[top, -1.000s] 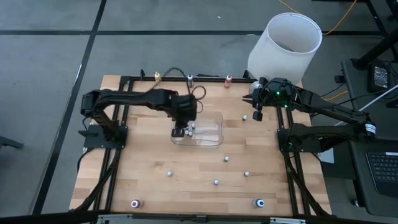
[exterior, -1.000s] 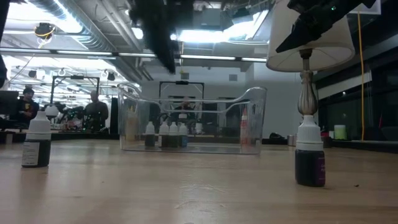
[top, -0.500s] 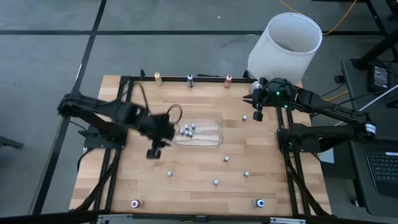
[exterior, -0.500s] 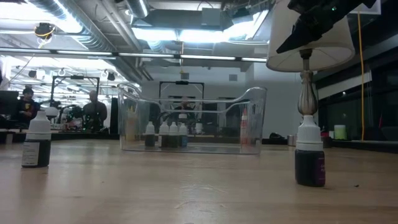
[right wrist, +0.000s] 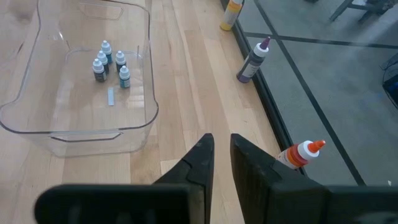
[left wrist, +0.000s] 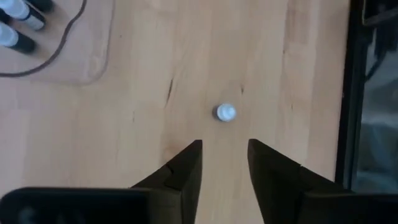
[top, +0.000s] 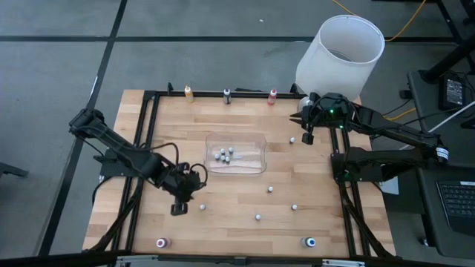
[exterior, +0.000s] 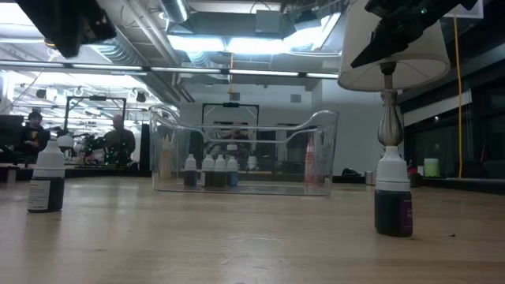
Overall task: Pick & Place food coloring
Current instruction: Put the black food coloring bottle into the transparent bin
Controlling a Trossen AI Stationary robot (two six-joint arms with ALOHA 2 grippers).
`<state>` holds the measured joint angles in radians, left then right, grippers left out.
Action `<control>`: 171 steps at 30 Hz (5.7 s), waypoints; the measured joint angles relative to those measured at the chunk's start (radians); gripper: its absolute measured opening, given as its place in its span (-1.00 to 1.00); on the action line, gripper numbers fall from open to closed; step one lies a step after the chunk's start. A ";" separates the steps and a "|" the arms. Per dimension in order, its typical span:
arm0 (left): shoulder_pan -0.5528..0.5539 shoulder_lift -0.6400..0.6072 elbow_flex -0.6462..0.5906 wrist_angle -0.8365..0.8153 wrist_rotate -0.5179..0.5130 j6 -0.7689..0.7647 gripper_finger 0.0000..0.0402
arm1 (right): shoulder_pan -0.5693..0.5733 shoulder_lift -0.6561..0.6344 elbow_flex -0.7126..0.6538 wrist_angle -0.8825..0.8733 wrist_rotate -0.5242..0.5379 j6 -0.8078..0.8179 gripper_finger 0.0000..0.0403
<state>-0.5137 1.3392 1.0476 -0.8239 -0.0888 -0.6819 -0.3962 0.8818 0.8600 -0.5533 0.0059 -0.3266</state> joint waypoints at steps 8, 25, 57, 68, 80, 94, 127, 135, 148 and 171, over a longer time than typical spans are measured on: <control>0.006 0.081 -0.016 0.075 0.001 -0.031 -0.04 | 0.000 0.000 0.000 0.000 0.000 0.003 -0.71; 0.002 0.340 -0.016 0.238 0.047 -0.029 0.16 | 0.000 0.000 0.000 -0.002 0.000 -0.019 -0.71; 0.004 0.371 0.003 0.229 0.117 -0.029 -0.65 | 0.000 0.000 0.000 -0.002 0.000 -0.072 -0.71; 0.139 0.164 0.395 -0.321 0.064 0.071 -0.65 | 0.000 0.000 0.000 0.000 0.000 -0.075 -0.71; 0.354 0.075 0.711 -0.553 0.032 0.237 -0.65 | 0.000 0.000 0.000 0.003 0.000 -0.073 -0.71; 0.600 0.255 0.831 -0.491 0.185 0.547 -0.64 | 0.000 0.000 0.000 0.003 0.000 -0.072 -0.71; 0.592 0.494 0.479 -0.112 0.228 0.669 -0.63 | 0.000 0.001 0.000 -0.021 -0.007 -0.072 -0.71; 0.593 0.494 0.358 0.004 0.212 0.635 -0.64 | 0.000 0.027 0.000 -0.020 -0.009 -0.072 -0.71; 0.586 0.494 0.297 0.036 0.212 0.645 -0.63 | 0.000 0.092 0.000 -0.020 -0.034 -0.071 -0.71; 0.568 0.549 0.297 0.049 0.170 0.701 -0.62 | 0.000 0.092 -0.001 -0.017 -0.052 -0.074 -0.71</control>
<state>0.0544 1.8885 1.3449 -0.7753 0.0816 0.0194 -0.3965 0.9733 0.8593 -0.5701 -0.0463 -0.4011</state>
